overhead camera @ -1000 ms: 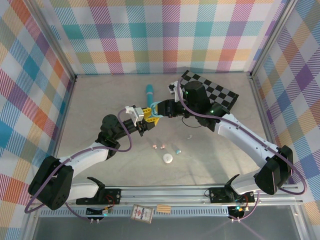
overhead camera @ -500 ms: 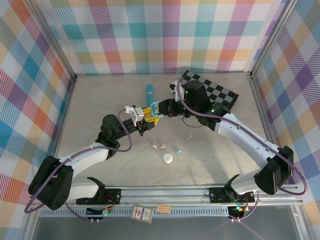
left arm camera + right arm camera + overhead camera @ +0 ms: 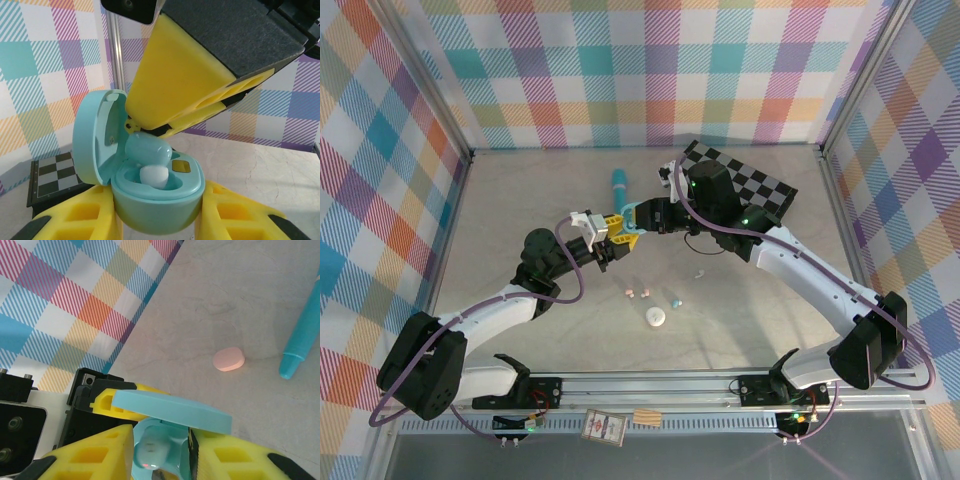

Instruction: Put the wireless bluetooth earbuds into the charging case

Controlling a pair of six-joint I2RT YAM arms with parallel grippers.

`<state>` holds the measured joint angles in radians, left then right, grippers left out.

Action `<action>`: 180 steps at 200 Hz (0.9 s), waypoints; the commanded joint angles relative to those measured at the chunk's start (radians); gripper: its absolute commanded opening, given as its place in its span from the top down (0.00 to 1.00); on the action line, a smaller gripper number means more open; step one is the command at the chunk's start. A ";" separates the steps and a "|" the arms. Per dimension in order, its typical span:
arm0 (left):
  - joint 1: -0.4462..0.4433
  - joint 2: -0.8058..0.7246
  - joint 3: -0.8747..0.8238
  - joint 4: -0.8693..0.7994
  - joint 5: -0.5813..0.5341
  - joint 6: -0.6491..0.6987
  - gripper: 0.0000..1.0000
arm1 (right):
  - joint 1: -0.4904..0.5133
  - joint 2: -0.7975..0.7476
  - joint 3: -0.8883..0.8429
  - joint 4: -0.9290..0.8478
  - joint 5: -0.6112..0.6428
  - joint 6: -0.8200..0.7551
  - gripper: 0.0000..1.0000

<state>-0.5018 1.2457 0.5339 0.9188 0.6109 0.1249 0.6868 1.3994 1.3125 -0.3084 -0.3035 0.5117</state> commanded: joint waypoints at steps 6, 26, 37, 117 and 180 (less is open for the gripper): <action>-0.009 -0.026 0.026 0.058 0.030 0.015 0.71 | 0.002 -0.018 0.014 0.003 0.013 -0.002 0.66; -0.009 -0.029 0.026 0.058 0.033 0.015 0.71 | 0.001 -0.011 0.018 -0.011 0.030 -0.001 0.70; -0.009 -0.028 0.025 0.058 0.030 0.015 0.72 | 0.002 -0.013 0.016 -0.007 0.022 0.001 0.71; -0.009 -0.014 0.027 0.074 0.019 0.013 0.72 | 0.003 0.010 0.040 -0.039 -0.046 -0.002 0.66; -0.009 -0.009 0.026 0.081 0.020 0.012 0.72 | 0.013 0.024 0.062 -0.050 -0.073 -0.026 0.69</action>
<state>-0.5018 1.2453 0.5339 0.9295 0.6113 0.1249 0.6888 1.4094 1.3281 -0.3401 -0.3470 0.5087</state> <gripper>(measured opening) 0.322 0.321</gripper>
